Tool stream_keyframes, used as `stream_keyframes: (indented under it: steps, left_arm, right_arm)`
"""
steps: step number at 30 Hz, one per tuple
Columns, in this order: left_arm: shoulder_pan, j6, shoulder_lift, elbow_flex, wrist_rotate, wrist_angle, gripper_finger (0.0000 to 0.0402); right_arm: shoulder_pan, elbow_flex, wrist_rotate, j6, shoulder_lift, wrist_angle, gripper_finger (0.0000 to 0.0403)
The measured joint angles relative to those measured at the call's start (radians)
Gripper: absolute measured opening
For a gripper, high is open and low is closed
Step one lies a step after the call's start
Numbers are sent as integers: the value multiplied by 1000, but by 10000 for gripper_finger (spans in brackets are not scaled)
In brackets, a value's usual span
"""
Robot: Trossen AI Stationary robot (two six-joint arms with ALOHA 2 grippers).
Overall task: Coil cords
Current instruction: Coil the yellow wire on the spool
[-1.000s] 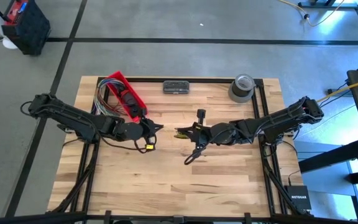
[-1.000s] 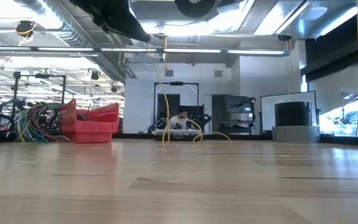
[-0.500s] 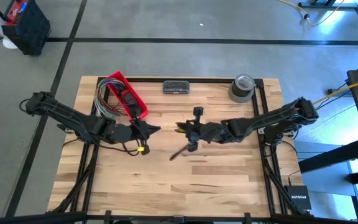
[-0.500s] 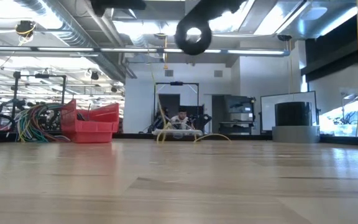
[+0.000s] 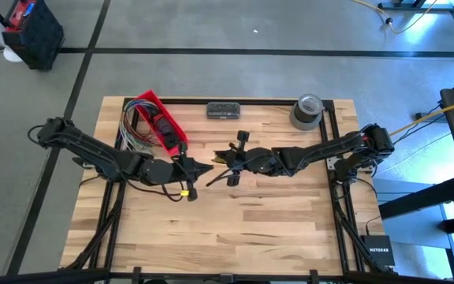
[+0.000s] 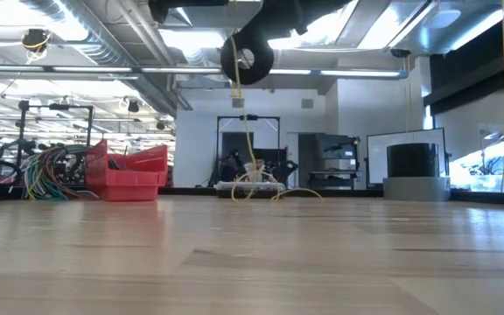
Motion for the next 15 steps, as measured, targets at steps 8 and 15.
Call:
stream_keyframes:
  steps: [8,15]
  left_arm:
    - [13,7,36,0,33,66,0]
    - [45,26,102,0,64,146,0]
  right_arm:
    - [0,0,-3,20,0,20,2]
    - [0,0,-3,41,0,43,3]
